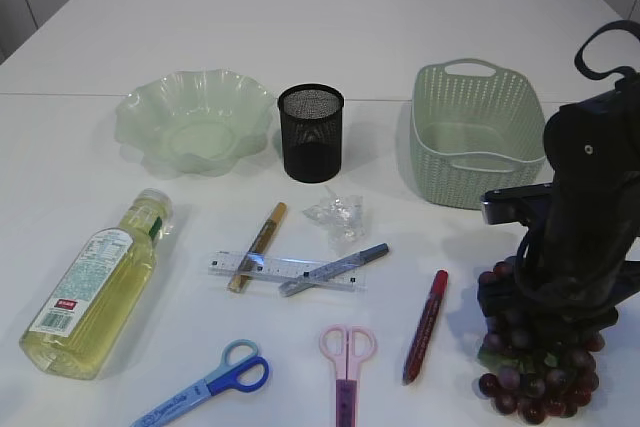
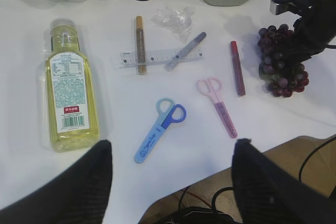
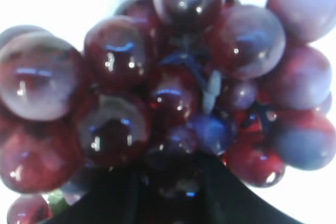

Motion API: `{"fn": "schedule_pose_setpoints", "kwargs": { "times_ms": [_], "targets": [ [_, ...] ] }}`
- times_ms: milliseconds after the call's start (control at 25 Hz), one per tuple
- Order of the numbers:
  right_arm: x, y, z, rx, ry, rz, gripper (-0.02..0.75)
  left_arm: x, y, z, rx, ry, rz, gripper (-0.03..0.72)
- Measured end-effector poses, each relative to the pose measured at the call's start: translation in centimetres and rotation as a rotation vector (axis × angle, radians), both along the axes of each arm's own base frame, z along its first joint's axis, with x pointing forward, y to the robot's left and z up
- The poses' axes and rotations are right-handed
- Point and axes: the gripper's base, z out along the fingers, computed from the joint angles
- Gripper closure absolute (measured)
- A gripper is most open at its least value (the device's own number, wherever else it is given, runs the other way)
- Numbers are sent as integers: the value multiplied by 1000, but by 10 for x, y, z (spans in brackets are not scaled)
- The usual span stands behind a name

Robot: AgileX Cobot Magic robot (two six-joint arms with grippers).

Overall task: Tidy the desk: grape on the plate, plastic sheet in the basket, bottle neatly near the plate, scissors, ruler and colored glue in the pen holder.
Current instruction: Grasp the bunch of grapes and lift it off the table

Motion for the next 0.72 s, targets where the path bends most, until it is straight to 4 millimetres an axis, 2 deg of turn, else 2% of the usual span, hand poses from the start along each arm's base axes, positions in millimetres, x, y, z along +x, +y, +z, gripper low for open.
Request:
{"fn": "schedule_pose_setpoints", "kwargs": {
  "times_ms": [240,720],
  "targets": [
    [-2,0,11,21,-46,-3,563,0,0,0,-2,0,0,175],
    [-11,-1,57,81,-182,-18,580,0,0,0,-6,0,-2,177]
  ]
}}
